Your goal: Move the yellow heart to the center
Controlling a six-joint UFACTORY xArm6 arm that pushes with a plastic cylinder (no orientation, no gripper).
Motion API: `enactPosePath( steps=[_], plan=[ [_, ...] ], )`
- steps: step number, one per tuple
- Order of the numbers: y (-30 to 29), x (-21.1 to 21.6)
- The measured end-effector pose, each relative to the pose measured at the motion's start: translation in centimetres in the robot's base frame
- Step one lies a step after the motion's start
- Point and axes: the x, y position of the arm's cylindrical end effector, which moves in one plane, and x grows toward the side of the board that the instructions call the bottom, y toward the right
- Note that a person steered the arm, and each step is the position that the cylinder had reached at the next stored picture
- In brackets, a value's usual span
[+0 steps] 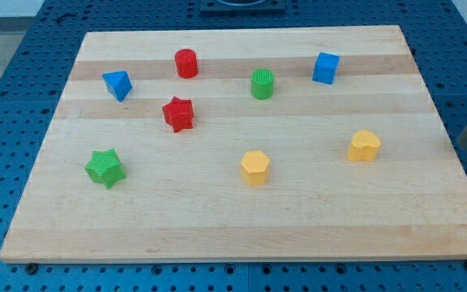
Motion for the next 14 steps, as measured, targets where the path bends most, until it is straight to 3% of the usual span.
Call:
enactPosePath(
  steps=[3, 8, 12, 14],
  plan=[
    [-4.4, 0.1],
    [-6.3, 1.3],
    [-21.9, -1.2],
    [-20.6, 1.0]
  ],
)
